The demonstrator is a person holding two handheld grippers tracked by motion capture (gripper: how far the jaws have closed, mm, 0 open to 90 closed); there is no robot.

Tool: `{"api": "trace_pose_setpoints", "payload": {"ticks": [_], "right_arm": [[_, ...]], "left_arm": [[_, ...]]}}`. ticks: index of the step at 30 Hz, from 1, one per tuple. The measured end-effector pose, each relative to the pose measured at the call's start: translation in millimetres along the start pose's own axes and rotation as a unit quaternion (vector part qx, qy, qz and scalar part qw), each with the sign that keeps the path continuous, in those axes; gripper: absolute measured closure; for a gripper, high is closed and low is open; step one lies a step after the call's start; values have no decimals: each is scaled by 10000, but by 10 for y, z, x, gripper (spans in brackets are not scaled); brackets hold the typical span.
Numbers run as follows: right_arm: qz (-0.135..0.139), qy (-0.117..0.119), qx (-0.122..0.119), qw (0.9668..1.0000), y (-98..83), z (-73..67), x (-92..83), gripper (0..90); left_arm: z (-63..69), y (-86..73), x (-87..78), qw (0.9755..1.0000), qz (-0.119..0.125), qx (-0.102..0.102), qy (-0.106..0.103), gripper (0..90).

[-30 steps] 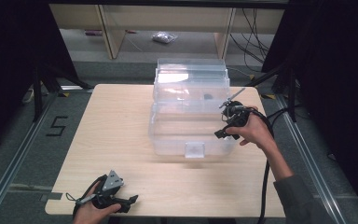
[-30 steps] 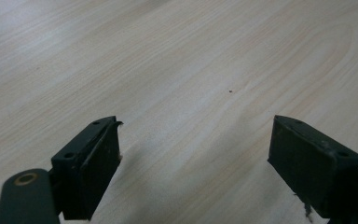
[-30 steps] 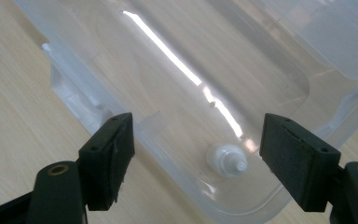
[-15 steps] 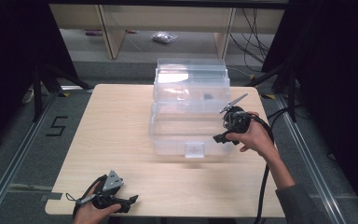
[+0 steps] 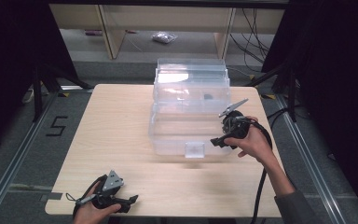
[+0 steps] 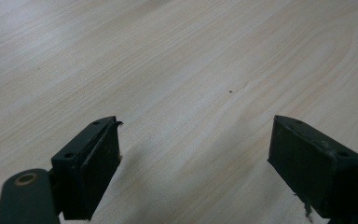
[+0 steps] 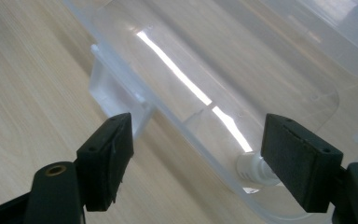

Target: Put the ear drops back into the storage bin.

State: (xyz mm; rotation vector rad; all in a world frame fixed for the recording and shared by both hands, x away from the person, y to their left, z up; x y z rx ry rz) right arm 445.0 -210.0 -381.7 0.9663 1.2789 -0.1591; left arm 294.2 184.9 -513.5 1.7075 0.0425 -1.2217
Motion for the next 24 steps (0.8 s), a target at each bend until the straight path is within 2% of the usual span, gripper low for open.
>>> {"api": "trace_pose_setpoints", "payload": {"ticks": [1,2,3,4,5,6,9,10,11,12,14,15,18,19,23,24], "right_arm": [[-88,-11,175,9998,-9,-37,-7,262],[79,7,-82,9999,-19,-19,10,262],[79,7,-82,9999,-19,-19,10,262],[25,-94,121,9999,-33,-48,17,262],[25,-94,121,9999,-33,-48,17,262],[90,6,75,9999,-47,-72,15,262],[136,-3,-4,9999,-67,-86,19,262],[192,-12,-101,9998,-72,-81,20,262],[110,3,68,9999,-85,-124,13,258],[178,39,-61,9998,-104,-126,16,247],[199,40,6,9998,-111,-144,17,247],[273,17,-72,9996,-136,-157,20,247],[323,8,-90,9994,-153,-168,19,245],[291,63,7,9996,-168,-195,5,242],[359,100,-3,9993,-206,-225,-13,241],[364,-4,3,9993,-223,-230,-22,241]], "left_arm": [[-1,-1,-2,10000,-3,4,1,159],[-1,-2,-1,10000,-12,9,-2,159],[-1,-2,-1,10000,-12,9,-2,159],[-1,0,-1,10000,-8,8,2,159],[-1,0,-1,10000,-8,8,2,159],[5,-1,5,10000,13,-17,0,159],[0,-1,1,10000,-20,16,-8,158],[0,-1,-1,10000,-5,0,-2,159],[1,-2,0,10000,-1,-1,-5,159],[1,-3,0,10000,-12,5,-9,159],[1,-1,1,10000,-2,1,-8,159],[8,-2,6,10000,31,-35,2,159],[0,-1,1,10000,-25,17,-11,158],[1,-1,0,10000,-5,2,-3,158],[1,-2,1,10000,-21,8,-9,159],[1,-1,0,10000,-15,9,-7,158]]}}
Point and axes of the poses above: each handheld gripper's, and its own axes: x roughly forward along the jaws, y roughly out of its top, z roughly to its right, the point moved 1 cm from there along x, roughly forward along the jaws
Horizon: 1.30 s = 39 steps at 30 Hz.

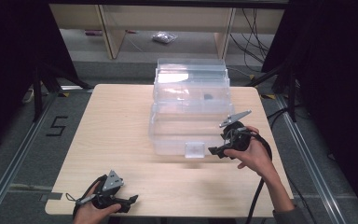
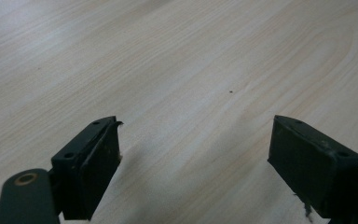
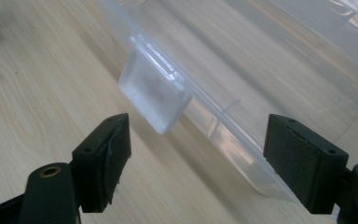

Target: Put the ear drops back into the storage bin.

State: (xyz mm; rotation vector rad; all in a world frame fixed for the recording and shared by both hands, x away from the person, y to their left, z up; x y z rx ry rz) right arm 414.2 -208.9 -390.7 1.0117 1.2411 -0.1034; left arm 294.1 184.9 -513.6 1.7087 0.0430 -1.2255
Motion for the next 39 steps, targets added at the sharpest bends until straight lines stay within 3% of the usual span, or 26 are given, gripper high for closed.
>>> {"api": "trace_pose_setpoints", "payload": {"ticks": [2,3,4,5,9,10,12,13,18,21,22,27,32,33,35,36,38,39], "right_arm": [[-18,60,63,10000,-8,-18,-10,241],[74,95,-140,9998,-26,-17,-6,241],[74,95,-140,9998,-26,-17,-6,241],[84,122,-35,9999,-50,-47,6,241],[63,78,13,9999,-79,-83,3,241],[169,71,-208,9996,-105,-98,16,241],[142,102,-169,9997,-117,-116,10,241],[190,63,-237,9995,-131,-124,15,241],[422,100,-388,9983,-182,-211,53,243],[414,130,-463,9980,-186,-232,57,244],[425,98,-492,9978,-194,-253,70,243],[577,121,-535,9968,-239,-295,119,243],[591,85,-481,9971,-289,-314,122,234],[646,68,-464,9968,-324,-322,125,235],[673,56,-529,9963,-330,-312,127,235],[747,19,-278,9968,-369,-343,128,235],[666,32,-255,9974,-380,-345,113,235],[794,-11,-257,9965,-395,-353,132,235]], "left_arm": [[4,-1,5,10000,27,-33,8,159],[1,-1,4,10000,4,-15,0,159],[1,-1,4,10000,4,-15,0,159],[0,0,0,10000,13,-13,8,159],[-13,-2,-3,10000,-58,60,36,159],[0,0,1,10000,19,-24,13,159],[1,-3,-3,10000,14,-29,15,159],[-16,-4,-11,9999,-80,76,34,159],[-12,-1,-15,10000,-66,61,27,159],[-13,2,-22,9999,-63,110,28,158],[7,1,-7,10000,25,1,8,159],[11,4,-16,10000,34,13,-16,159],[23,6,-9,9999,100,-42,-10,159],[3,6,-27,9999,-52,104,-4,159],[1,9,-30,9999,-44,144,-4,159],[1,7,-29,9999,-47,139,-6,159],[6,4,-23,10000,-40,77,-9,159],[6,4,-22,10000,-45,66,-14,159]]}}
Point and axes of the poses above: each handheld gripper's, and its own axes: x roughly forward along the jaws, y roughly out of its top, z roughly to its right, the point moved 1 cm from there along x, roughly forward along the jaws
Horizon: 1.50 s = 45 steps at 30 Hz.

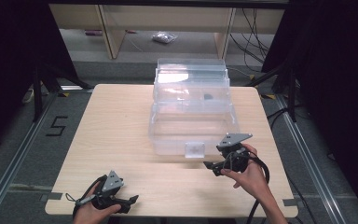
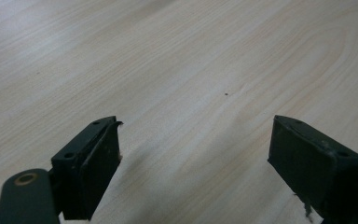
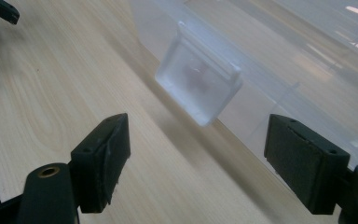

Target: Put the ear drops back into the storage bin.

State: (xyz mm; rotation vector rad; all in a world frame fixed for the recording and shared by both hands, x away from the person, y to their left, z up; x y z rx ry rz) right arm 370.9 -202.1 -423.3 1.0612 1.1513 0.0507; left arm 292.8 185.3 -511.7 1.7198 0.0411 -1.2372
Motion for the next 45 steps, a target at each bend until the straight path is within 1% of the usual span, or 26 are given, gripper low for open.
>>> {"api": "trace_pose_setpoints", "payload": {"ticks": [1,2,4,6,7,8,10,11,12,13,14,16,18,19,20,21,23,24,25,26,30,32,33,36,37,45], "right_arm": [[-36,19,13,10000,-17,-10,1,234],[-72,58,25,10000,-28,-20,0,234],[27,8,52,10000,-60,-37,26,229],[27,104,17,9999,-92,-51,43,229],[7,122,102,9999,-129,-84,67,228],[7,122,102,9999,-129,-84,67,228],[98,85,-32,9999,-160,-76,96,228],[69,117,45,9999,-182,-89,100,228],[57,182,-66,9998,-195,-83,108,228],[79,166,51,9998,-211,-97,111,228],[172,92,19,9998,-228,-99,124,228],[115,242,66,9996,-264,-110,127,225],[90,200,128,9997,-273,-117,116,224],[99,237,69,9996,-289,-112,134,224],[205,215,102,9995,-305,-120,150,224],[89,223,142,9996,-316,-124,138,222],[151,223,124,9996,-342,-130,144,219],[82,236,191,9995,-353,-139,139,218],[222,230,199,9993,-371,-147,162,214],[84,236,254,9994,-377,-156,138,207],[150,291,195,9993,-423,-164,154,195],[140,285,279,9991,-444,-192,139,194],[141,198,283,9993,-453,-192,137,190],[198,233,137,9994,-478,-203,146,186],[148,188,305,9992,-491,-231,139,186],[15,251,145,9996,-577,-299,193,193]], "left_arm": [[-6,2,-6,10000,-5,79,12,159],[-4,2,-6,10000,-2,77,11,159],[-5,3,-6,10000,-7,80,10,158],[-3,3,-6,10000,1,77,12,159],[3,2,2,10000,43,26,28,159],[25,2,23,9997,185,-143,39,159],[23,3,20,9998,169,-123,40,159],[24,3,20,9997,182,-129,42,159],[25,3,20,9997,180,-129,40,159],[25,3,21,9998,178,-128,41,159],[25,3,22,9998,176,-127,41,159],[27,2,25,9997,186,-126,45,159],[24,3,24,9998,172,-108,38,159],[24,4,24,9998,178,-115,39,159],[25,3,23,9998,179,-125,41,159],[25,2,22,9998,179,-126,38,159],[24,3,22,9998,177,-125,42,158],[25,3,22,9998,178,-128,40,159],[26,3,21,9998,179,-127,40,159],[26,2,22,9998,179,-116,39,158],[27,3,21,9997,183,-128,44,158],[26,2,24,9998,182,-118,48,159],[26,3,25,9998,185,-112,49,159],[25,2,25,9998,184,-115,49,159],[23,2,24,9998,172,-115,44,158],[26,2,21,9998,177,-122,48,158]]}}
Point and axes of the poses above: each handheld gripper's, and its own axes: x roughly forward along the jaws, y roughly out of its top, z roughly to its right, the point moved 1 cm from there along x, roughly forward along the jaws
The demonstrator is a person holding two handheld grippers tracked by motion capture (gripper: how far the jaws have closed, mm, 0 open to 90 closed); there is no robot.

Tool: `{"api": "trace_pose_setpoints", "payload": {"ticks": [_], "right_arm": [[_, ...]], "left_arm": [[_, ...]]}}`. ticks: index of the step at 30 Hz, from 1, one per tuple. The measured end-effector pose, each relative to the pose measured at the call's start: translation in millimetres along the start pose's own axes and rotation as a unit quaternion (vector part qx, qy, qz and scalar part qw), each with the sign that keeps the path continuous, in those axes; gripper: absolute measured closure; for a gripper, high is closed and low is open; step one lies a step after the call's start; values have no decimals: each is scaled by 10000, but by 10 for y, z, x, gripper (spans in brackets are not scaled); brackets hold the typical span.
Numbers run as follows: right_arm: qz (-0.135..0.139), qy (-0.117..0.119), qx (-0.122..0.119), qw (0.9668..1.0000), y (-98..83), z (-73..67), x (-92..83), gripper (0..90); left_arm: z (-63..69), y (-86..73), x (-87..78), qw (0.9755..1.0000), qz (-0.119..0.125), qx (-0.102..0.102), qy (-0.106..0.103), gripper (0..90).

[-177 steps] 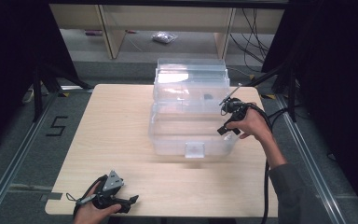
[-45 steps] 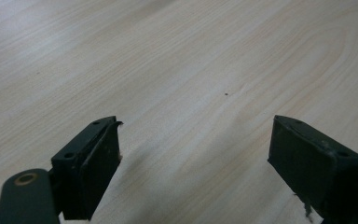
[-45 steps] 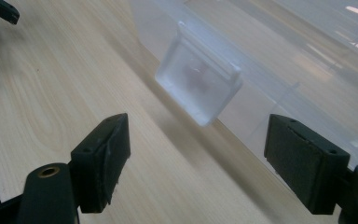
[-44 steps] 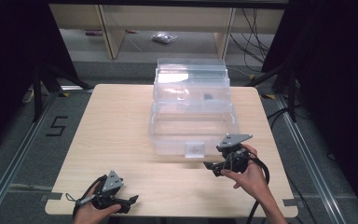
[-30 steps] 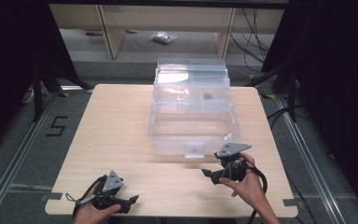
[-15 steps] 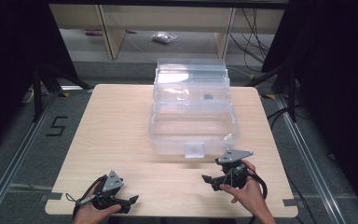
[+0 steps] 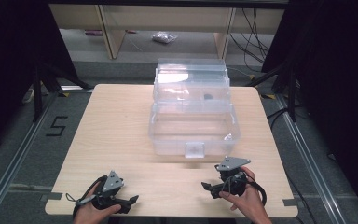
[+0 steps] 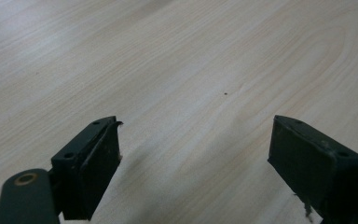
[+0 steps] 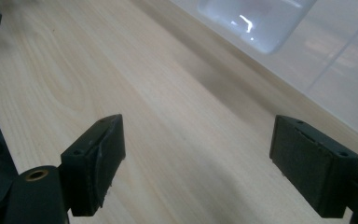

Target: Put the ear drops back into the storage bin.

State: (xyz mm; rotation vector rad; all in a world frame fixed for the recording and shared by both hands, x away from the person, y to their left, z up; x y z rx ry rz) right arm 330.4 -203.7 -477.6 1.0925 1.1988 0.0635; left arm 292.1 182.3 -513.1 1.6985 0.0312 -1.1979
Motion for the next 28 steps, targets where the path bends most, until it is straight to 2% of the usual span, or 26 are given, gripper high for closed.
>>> {"api": "trace_pose_setpoints", "payload": {"ticks": [1,2,4,5,6,7,8,11,12,13,17,18,20,22,23,25,26,27,28], "right_arm": [[31,-6,119,9999,-14,-27,16,193],[-50,24,38,10000,-27,-18,-4,193],[-112,28,54,9999,-51,-33,2,194],[-112,28,54,9999,-51,-33,2,194],[4,53,33,10000,-66,-40,25,195],[-38,36,80,10000,-83,-55,22,196],[-114,71,-31,9999,-91,-50,12,196],[-60,59,142,9999,-152,-92,4,196],[-98,30,81,9999,-164,-87,-3,195],[-139,44,212,9997,-178,-105,-14,194],[-103,69,207,9997,-224,-120,-4,195],[-167,72,113,9998,-228,-108,-11,196],[-149,111,100,9998,-240,-104,-3,196],[-172,29,290,9994,-257,-127,0,196],[-220,84,184,9996,-257,-114,1,196],[-183,43,279,9994,-266,-129,17,196],[-293,27,258,9992,-261,-126,0,196],[-248,61,223,9994,-260,-122,7,196],[-178,35,297,9994,-263,-126,17,196]], "left_arm": [[-1,0,1,10000,0,-3,2,158],[-1,0,0,10000,-1,-3,2,158],[1,-1,3,10000,10,-5,6,158],[1,-1,3,10000,10,-5,6,158],[0,-1,3,10000,8,-5,10,158],[-1,0,1,10000,-1,-7,5,158],[-1,-1,0,10000,1,-6,6,158],[-1,-1,-3,10000,-11,2,-25,158],[-31,0,-26,9995,-198,230,-11,158],[-2,-2,1,10000,-4,10,7,158],[-2,-1,-1,10000,-7,0,6,158],[-1,-1,1,10000,2,-5,10,158],[0,0,1,10000,3,-7,11,158],[1,-1,2,10000,10,-3,14,158],[1,-1,3,10000,11,-5,13,158],[-1,-1,3,10000,5,-5,12,158],[1,-1,3,10000,11,-11,11,158],[0,-2,3,10000,9,-8,11,158],[0,-2,3,10000,9,-6,13,158]]}}
Point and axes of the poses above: each handheld gripper's, and its own axes: x roughly forward along the jaws, y roughly out of its top, z roughly to its right, the point moved 1 cm from there along x, roughly forward along the jaws
